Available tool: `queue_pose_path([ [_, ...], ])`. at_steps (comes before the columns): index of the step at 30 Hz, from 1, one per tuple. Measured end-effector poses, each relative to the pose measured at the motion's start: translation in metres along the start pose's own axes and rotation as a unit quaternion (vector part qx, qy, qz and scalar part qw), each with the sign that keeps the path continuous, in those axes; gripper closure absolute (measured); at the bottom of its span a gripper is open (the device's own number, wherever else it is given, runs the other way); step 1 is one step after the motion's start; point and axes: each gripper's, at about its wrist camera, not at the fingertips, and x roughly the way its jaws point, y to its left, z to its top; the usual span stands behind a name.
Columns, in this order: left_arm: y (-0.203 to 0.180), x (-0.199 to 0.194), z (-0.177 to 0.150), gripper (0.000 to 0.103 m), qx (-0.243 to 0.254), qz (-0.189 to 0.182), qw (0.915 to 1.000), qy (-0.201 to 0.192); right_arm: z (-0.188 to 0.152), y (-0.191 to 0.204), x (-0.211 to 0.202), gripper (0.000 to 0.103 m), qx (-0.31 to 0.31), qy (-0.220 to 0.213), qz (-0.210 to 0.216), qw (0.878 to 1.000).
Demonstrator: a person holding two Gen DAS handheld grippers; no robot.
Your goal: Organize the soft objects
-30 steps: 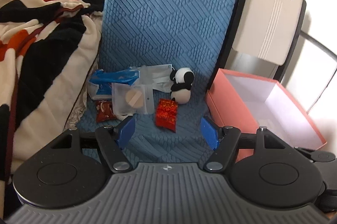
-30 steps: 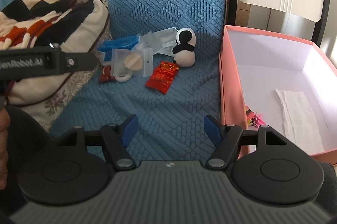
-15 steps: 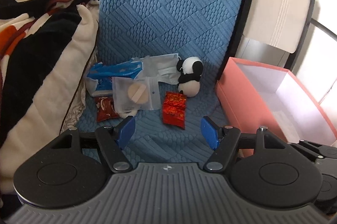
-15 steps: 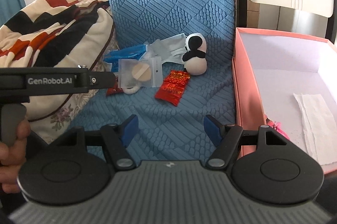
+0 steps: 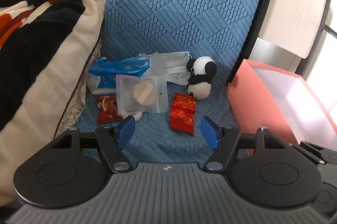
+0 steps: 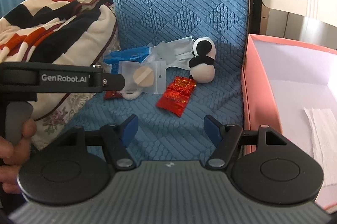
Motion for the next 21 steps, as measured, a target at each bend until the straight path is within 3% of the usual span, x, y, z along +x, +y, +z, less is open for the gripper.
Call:
queue_pose_path([
  [11,0.011,0.039,0.000,0.029,0.006,0.029,0.9995,0.011,0.007,-0.003,0.026,0.032,0.005,0.011,0.000,1.000],
  [21,0.018,0.060,0.005,0.029,-0.016,0.019,0.9995,0.021,0.012,-0.008,0.051,0.032,0.008,0.026,-0.004,1.000],
])
